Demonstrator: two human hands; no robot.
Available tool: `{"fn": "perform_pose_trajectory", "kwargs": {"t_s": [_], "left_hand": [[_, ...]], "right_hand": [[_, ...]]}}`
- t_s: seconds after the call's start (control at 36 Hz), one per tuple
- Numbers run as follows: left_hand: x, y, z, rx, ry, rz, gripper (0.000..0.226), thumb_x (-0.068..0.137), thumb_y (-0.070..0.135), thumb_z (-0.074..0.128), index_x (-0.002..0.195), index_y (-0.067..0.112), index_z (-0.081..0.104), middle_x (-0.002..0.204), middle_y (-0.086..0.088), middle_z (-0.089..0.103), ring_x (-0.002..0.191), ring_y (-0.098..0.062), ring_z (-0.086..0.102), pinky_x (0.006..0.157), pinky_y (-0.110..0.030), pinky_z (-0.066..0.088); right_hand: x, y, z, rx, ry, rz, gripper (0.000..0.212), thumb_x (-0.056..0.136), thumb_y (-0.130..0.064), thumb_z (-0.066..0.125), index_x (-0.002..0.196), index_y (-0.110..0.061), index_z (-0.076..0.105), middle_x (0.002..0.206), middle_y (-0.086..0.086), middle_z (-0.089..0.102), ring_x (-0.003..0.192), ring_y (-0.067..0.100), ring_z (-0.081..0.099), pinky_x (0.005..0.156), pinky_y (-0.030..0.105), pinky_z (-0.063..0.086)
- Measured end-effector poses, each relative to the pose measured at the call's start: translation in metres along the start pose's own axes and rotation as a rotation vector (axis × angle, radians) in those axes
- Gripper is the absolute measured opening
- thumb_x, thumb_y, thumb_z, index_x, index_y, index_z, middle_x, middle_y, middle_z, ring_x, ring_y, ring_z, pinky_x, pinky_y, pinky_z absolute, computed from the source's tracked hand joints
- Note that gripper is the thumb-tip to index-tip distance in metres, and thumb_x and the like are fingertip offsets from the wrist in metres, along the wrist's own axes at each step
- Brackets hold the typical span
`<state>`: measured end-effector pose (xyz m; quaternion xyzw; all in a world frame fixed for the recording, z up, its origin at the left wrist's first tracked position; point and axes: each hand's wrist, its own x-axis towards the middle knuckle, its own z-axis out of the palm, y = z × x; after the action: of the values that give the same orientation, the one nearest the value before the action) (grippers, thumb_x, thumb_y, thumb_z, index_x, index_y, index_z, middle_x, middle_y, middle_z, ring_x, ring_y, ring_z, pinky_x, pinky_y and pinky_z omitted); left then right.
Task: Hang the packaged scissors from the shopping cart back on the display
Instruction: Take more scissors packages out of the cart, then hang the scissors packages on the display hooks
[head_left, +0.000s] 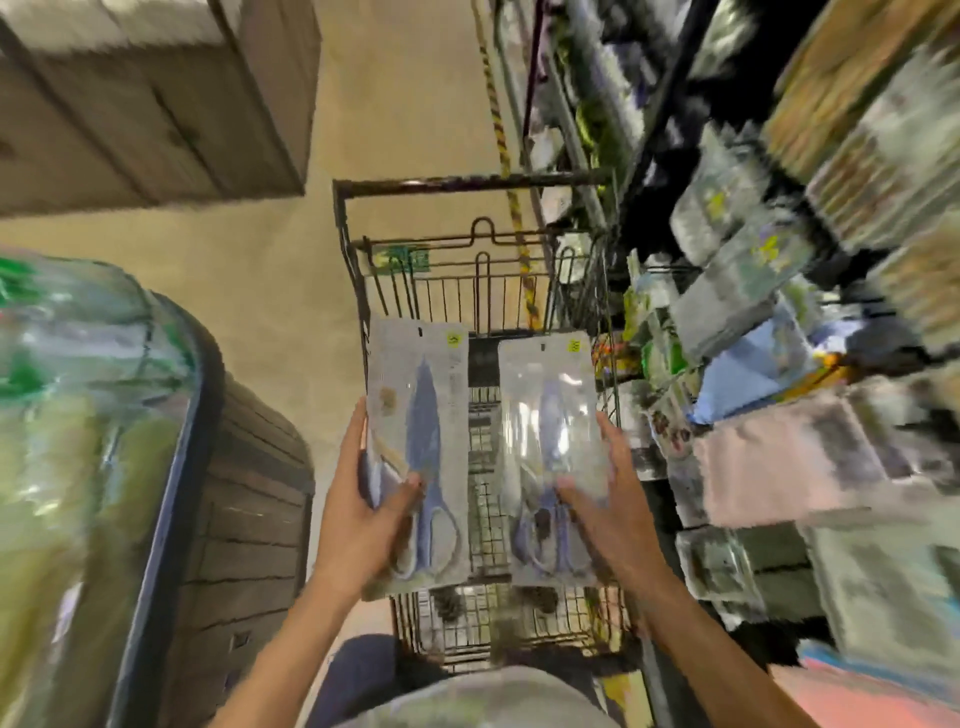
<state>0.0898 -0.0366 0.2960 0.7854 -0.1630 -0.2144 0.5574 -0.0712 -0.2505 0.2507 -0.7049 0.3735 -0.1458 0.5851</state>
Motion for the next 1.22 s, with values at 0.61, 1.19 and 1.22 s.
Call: {"fn": "perform_pose_trajectory", "kwargs": {"t_s": [0.61, 1.19, 1.22], "left_hand": [[-0.035, 0.006, -0.051, -0.061, -0.488, 0.185, 0.085, 0.089, 0.011, 0.071, 0.152, 0.048, 0.027, 0.145, 0.032, 0.041, 0.118, 0.021, 0.049, 0.084, -0.006, 0.051], [-0.209, 0.044, 0.032, 0.011, -0.956, 0.484, 0.083, 0.085, 0.033, 0.078, 0.149, 0.055, 0.03, 0.154, 0.024, 0.039, 0.143, -0.008, 0.04, 0.112, -0.052, 0.042], [-0.226, 0.045, 0.036, 0.008, -0.976, 0.499, 0.083, 0.086, 0.027, 0.077, 0.148, 0.056, 0.029, 0.154, 0.022, 0.04, 0.143, -0.01, 0.04, 0.112, -0.051, 0.042]], "right_hand": [[-0.212, -0.037, 0.037, 0.13, 0.54, 0.052, 0.08, 0.088, -0.022, 0.077, 0.149, -0.051, 0.033, 0.124, -0.038, 0.059, 0.117, -0.001, 0.062, 0.093, 0.03, 0.057], [-0.496, 0.001, -0.005, 0.157, 1.079, 0.058, 0.082, 0.089, -0.021, 0.074, 0.152, -0.047, 0.03, 0.138, -0.045, 0.045, 0.125, -0.013, 0.051, 0.103, 0.028, 0.052], [-0.515, 0.004, -0.007, 0.165, 1.1, 0.054, 0.082, 0.089, -0.021, 0.074, 0.151, -0.049, 0.03, 0.14, -0.042, 0.045, 0.126, -0.011, 0.051, 0.103, 0.028, 0.053]]}}
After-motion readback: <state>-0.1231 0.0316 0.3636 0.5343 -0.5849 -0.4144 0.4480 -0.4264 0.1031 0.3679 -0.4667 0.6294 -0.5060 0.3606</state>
